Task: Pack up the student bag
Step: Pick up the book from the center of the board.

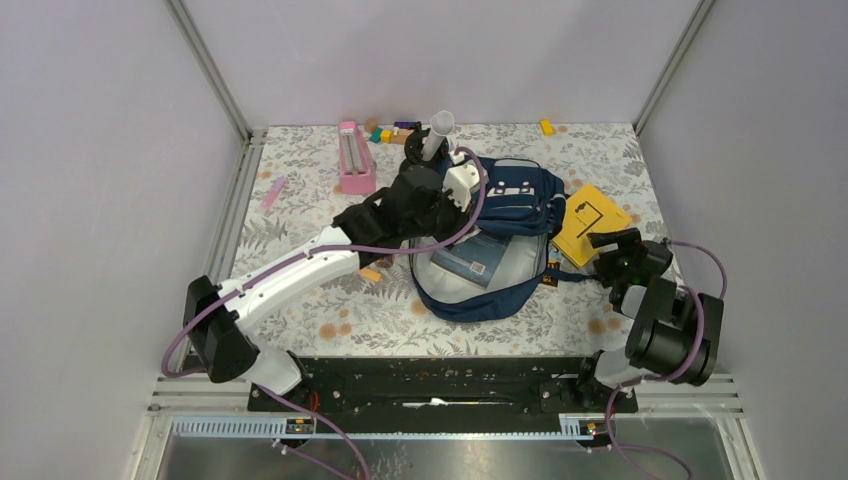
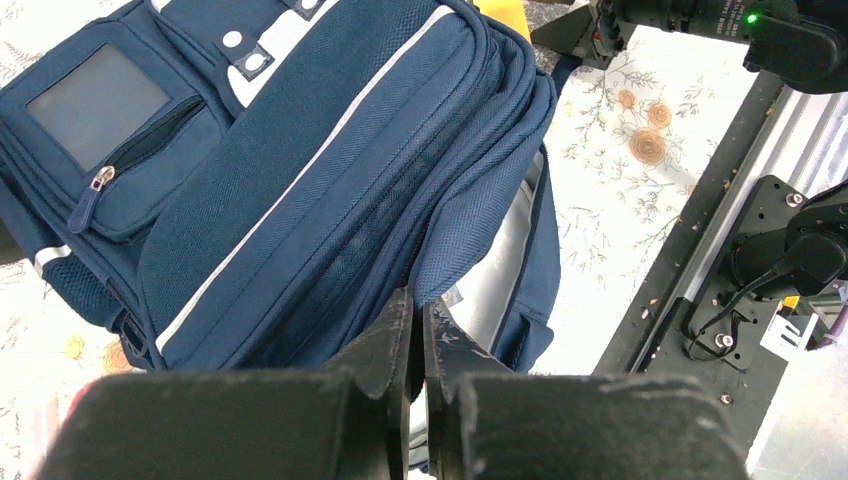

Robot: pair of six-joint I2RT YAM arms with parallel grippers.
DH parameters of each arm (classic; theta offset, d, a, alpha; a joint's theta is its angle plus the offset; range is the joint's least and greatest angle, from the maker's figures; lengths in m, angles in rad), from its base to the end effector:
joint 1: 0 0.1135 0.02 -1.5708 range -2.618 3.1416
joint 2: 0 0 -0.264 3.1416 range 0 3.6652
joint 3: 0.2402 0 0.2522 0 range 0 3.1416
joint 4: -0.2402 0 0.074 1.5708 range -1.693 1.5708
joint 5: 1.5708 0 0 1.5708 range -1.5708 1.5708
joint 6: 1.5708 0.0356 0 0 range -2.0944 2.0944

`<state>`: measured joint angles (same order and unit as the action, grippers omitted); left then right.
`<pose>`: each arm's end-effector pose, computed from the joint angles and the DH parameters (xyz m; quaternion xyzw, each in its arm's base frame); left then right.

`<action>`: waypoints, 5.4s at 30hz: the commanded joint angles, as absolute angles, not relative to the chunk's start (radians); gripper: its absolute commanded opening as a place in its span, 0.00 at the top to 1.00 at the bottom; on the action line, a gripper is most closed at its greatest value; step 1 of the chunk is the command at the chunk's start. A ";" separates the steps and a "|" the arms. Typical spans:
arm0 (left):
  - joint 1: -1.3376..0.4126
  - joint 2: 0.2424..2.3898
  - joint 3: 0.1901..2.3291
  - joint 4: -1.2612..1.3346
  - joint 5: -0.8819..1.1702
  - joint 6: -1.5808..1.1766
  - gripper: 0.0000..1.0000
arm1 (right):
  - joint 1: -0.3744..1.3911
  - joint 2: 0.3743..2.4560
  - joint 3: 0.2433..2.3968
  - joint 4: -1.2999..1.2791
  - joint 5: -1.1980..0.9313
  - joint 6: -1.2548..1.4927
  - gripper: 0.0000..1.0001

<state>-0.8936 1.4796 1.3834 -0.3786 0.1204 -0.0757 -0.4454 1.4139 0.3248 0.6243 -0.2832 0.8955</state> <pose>0.2115 -0.2698 0.3626 0.3676 0.7693 -0.2877 0.4362 0.2228 -0.0953 0.1365 0.4654 0.7061 0.2331 0.4801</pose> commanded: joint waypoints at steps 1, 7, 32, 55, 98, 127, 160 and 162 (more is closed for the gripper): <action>-0.881 1.420 1.442 -0.331 0.116 -0.065 1.00 | -0.449 1.523 0.322 0.794 -0.336 0.983 0.16; -0.865 1.410 1.443 -0.331 0.117 -0.068 1.00 | -0.443 1.542 0.349 0.744 -0.342 0.994 0.16; -0.840 1.416 1.446 -0.329 0.138 -0.084 1.00 | -0.394 1.561 0.324 1.060 -0.344 1.150 0.26; -0.839 1.426 1.444 -0.325 0.160 -0.092 1.00 | -0.290 1.726 0.414 1.225 -0.212 1.155 0.66; -0.839 1.413 1.443 -0.321 0.167 -0.100 1.00 | -0.287 0.784 0.690 -0.226 0.015 0.435 1.00; -0.839 1.422 1.442 -0.316 0.178 -0.107 1.00 | -0.160 1.125 0.957 -0.467 -0.072 0.133 0.94; -0.839 1.405 1.442 -0.316 0.175 -0.102 1.00 | -0.125 1.321 0.883 -0.321 -0.118 0.140 0.64; -0.839 1.405 1.441 -0.315 0.175 -0.103 1.00 | -0.126 1.308 0.879 -0.322 -0.097 0.148 0.80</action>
<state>-0.8459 1.4631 1.3853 -0.4026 0.1692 -0.0887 -0.1371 1.3251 0.8871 -0.3504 -0.1158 0.1341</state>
